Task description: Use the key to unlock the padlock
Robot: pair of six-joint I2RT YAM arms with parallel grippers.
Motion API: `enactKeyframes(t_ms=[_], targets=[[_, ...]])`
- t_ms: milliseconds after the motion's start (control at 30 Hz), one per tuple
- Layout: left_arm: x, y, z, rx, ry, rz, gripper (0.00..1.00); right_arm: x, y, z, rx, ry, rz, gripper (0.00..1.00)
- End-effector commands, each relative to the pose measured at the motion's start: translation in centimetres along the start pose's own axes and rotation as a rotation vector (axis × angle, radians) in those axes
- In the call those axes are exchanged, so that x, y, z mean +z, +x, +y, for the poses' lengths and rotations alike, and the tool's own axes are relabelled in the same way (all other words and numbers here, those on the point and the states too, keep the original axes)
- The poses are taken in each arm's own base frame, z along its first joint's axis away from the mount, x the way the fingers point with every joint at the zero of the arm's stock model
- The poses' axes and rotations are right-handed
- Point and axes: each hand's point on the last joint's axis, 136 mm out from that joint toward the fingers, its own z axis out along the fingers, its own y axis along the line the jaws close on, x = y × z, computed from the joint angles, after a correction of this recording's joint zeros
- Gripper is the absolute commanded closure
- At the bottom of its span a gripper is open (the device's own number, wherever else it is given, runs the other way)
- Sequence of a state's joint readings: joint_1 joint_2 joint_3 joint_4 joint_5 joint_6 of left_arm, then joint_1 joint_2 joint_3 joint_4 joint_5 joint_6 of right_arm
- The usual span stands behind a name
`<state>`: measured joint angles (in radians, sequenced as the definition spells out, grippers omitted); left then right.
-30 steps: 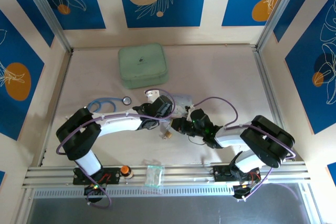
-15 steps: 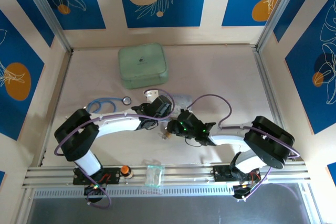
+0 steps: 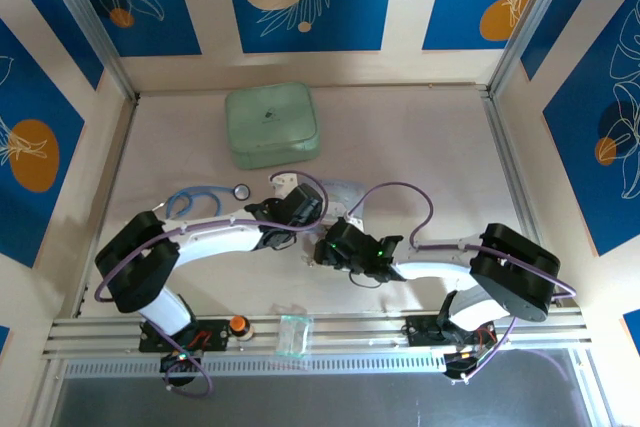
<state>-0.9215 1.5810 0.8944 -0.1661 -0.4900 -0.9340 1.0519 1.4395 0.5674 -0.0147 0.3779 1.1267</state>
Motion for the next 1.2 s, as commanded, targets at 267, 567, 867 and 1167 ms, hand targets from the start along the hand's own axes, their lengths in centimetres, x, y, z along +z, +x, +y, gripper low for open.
enactKeyframes(t_ms=[267,567,867,1167], targets=[[-2.1,0.1,2.1,0.117,-0.058,0.09,0.16,0.7,5.0,-3.8,-0.062,0.219,0.225,0.37],[-1.3,-1.3,3.0,0.128,-0.094,0.085,0.14,0.8,5.1,-2.5,-0.111,0.243,0.223,0.32],[0.3,-1.7,3.6,0.141,-0.117,0.095,0.08,2.2,5.2,-1.1,-0.158,0.258,0.247,0.34],[1.3,-1.3,3.5,0.161,-0.129,0.107,0.08,2.5,6.9,-3.0,-0.124,0.277,0.306,0.6]])
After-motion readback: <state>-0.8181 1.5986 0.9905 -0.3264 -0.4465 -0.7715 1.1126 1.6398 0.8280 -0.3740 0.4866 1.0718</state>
